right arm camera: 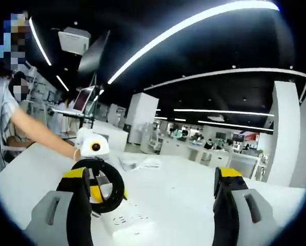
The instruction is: Straighten the power strip on the desk, plug the charger into it
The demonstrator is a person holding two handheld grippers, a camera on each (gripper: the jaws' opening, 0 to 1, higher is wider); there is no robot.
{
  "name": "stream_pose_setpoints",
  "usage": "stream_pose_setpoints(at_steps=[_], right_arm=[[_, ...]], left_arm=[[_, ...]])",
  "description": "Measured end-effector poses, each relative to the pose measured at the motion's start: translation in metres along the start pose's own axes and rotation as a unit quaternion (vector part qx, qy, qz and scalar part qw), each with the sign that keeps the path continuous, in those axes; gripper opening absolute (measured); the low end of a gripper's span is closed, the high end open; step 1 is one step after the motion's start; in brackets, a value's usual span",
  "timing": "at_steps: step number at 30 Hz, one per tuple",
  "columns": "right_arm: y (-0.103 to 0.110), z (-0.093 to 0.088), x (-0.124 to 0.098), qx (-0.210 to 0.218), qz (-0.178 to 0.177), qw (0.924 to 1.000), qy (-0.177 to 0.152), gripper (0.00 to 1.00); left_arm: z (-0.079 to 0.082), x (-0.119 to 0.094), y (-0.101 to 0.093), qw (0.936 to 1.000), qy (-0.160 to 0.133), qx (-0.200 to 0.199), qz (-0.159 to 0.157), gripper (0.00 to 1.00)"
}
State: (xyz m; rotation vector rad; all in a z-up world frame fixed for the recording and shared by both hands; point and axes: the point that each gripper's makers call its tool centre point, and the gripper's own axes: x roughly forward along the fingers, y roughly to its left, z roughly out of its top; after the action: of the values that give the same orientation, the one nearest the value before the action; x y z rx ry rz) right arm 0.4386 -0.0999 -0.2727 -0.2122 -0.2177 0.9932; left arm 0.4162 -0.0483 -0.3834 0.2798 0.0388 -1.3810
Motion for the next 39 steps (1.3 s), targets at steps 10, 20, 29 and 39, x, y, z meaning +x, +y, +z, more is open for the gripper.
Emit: stream_pose_setpoints(at_steps=[10,20,29,39], right_arm=[[-0.002,-0.008,0.006,0.008,0.019,0.9998,-0.004,0.99],[-0.001,-0.013,0.011,0.044,0.055,0.9973,-0.02,0.92],[0.02,-0.025,0.029,0.037,0.118,0.9923,0.005,0.82],[0.06,-0.034,0.054,-0.008,0.181,0.9823,0.047,0.76]], left_arm=[[-0.001,0.0,0.0,1.0,0.0,-0.002,0.001,0.25],[-0.002,0.001,-0.003,1.0,0.0,-0.001,-0.001,0.26],[-0.002,0.0,-0.004,1.0,0.0,-0.002,-0.006,0.26],[-0.003,-0.003,-0.002,0.9996,-0.001,-0.009,-0.026,0.26]])
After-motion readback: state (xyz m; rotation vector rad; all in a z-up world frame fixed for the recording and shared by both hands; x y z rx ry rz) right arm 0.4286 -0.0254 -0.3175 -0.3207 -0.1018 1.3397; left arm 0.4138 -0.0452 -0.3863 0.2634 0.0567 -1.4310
